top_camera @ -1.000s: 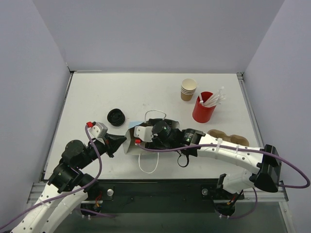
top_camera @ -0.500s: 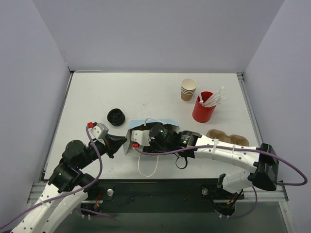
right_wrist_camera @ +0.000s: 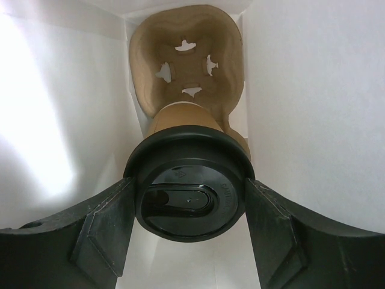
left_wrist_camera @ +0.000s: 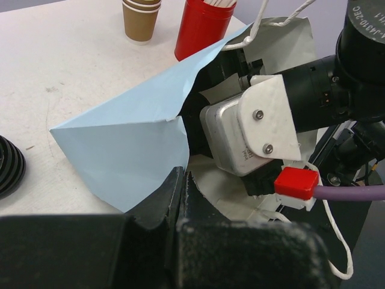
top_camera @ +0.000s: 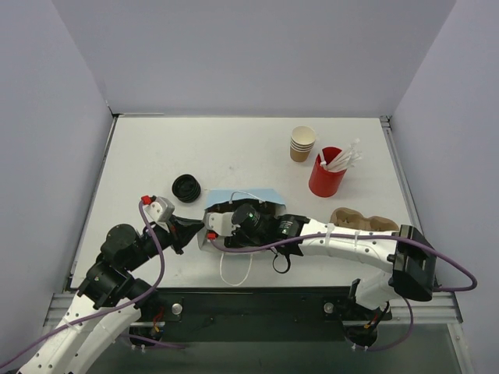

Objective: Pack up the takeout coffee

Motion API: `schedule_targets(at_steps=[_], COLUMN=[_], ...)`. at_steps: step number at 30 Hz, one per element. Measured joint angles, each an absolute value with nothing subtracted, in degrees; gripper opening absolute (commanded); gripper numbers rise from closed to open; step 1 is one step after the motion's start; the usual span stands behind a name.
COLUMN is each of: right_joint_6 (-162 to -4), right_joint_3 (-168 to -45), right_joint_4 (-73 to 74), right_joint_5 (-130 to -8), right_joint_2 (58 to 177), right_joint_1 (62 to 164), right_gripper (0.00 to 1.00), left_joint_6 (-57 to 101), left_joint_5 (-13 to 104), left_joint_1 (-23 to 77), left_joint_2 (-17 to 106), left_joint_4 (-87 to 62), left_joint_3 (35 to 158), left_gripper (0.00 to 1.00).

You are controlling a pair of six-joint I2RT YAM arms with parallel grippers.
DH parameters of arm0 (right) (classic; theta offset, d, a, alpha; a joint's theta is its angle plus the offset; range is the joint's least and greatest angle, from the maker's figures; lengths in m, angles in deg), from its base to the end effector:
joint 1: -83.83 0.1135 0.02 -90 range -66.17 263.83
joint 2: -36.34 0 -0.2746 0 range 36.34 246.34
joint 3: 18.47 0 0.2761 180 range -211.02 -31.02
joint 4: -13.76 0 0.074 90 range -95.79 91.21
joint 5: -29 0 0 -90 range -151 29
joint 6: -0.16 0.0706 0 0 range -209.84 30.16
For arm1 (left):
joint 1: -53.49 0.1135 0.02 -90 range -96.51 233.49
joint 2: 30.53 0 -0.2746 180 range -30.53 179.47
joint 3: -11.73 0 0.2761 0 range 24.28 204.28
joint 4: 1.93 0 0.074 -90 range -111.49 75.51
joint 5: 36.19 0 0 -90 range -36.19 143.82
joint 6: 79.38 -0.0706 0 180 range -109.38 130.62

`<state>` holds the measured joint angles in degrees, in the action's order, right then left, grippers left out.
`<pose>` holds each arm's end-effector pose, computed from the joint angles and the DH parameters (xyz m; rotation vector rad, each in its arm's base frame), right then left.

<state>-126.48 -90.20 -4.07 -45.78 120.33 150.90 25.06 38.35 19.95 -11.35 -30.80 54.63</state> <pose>0.1667 0.3465 0.2567 -1.5295 1.4039 0.0462 0.1187 -0.1013 0.3020 0.4948 1.6575 -0.8507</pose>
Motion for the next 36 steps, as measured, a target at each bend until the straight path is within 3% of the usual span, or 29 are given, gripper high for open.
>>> schedule_targets(at_steps=[12, 36], right_joint_6=[-128.7, -134.4], right_joint_3=[-87.9, -87.4], right_joint_4=[-5.2, -7.5], right_joint_5=[-44.5, -42.1], right_joint_2=[113.8, 115.0], right_joint_1=[150.1, 149.5], right_gripper=[0.56, 0.53], left_joint_6=[25.0, 25.0], left_joint_5=[38.4, 38.1], left_joint_1=[20.0, 20.0], left_joint_2=[-11.3, -11.6], left_joint_4=[-30.3, -29.2], left_joint_3=[54.2, 52.8], left_gripper=[0.0, 0.0])
